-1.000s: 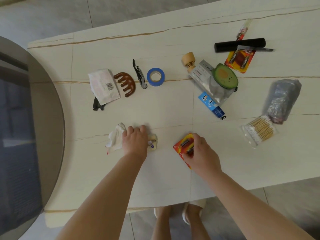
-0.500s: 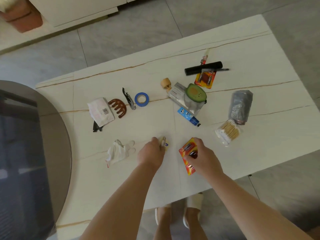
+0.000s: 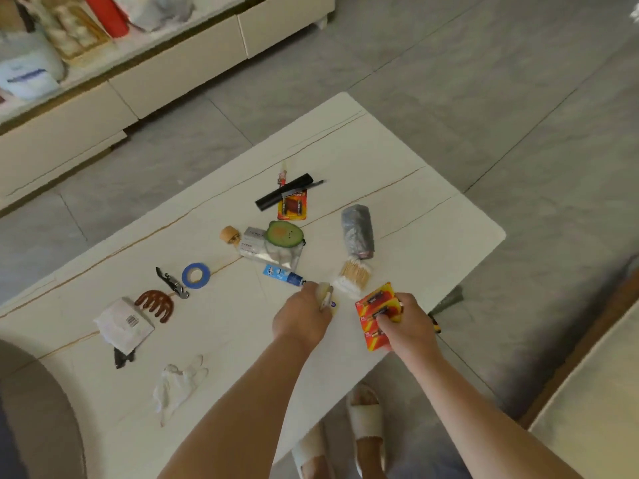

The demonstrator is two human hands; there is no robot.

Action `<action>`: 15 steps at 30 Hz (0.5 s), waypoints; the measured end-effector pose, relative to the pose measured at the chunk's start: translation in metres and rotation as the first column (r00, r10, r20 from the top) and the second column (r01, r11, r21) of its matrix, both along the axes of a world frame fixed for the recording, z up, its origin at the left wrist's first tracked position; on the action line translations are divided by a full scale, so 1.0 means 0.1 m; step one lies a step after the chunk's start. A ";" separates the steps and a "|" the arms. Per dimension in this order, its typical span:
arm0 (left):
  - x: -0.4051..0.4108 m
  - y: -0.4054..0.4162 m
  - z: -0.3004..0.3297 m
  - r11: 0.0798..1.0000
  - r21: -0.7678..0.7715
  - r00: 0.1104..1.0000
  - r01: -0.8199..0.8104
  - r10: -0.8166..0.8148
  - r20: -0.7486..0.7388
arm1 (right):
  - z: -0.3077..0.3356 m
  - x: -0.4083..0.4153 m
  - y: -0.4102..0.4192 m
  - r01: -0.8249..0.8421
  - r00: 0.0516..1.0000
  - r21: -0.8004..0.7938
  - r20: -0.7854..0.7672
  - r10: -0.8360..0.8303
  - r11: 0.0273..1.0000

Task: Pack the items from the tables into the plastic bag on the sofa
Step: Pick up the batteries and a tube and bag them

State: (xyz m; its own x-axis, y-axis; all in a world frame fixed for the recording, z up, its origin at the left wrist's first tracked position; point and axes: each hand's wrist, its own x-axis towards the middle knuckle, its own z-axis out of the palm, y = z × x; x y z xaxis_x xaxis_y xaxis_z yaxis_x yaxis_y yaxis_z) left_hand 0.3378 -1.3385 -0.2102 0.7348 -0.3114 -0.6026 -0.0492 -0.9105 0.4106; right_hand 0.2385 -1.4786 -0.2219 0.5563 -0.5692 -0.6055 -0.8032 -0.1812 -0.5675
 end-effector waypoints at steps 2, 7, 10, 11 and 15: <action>-0.07 -0.27 0.09 0.998 -0.024 0.998 0.056 -0.056 0.009 | 0.08 -0.19 -0.23 0.089 0.996 -0.020 0.008 -0.089 0.996; -0.41 -1.00 0.31 0.979 -0.141 0.989 0.146 -0.149 -0.013 | 0.30 -0.76 -0.84 0.270 0.963 -0.078 0.027 -0.269 0.960; -0.63 -1.45 0.42 0.956 -0.194 0.973 0.221 -0.229 -0.024 | 0.40 -1.07 -1.21 0.401 0.916 -0.067 0.047 -0.398 0.914; -0.71 -1.59 0.46 0.947 -0.201 0.966 0.249 -0.257 -0.013 | 0.43 -1.16 -1.33 0.434 0.901 -0.064 0.058 -0.431 0.899; -1.08 -2.15 0.59 0.923 -0.208 0.944 0.323 -0.329 0.006 | 0.55 -1.57 -1.75 0.529 0.847 -0.049 0.081 -0.525 0.847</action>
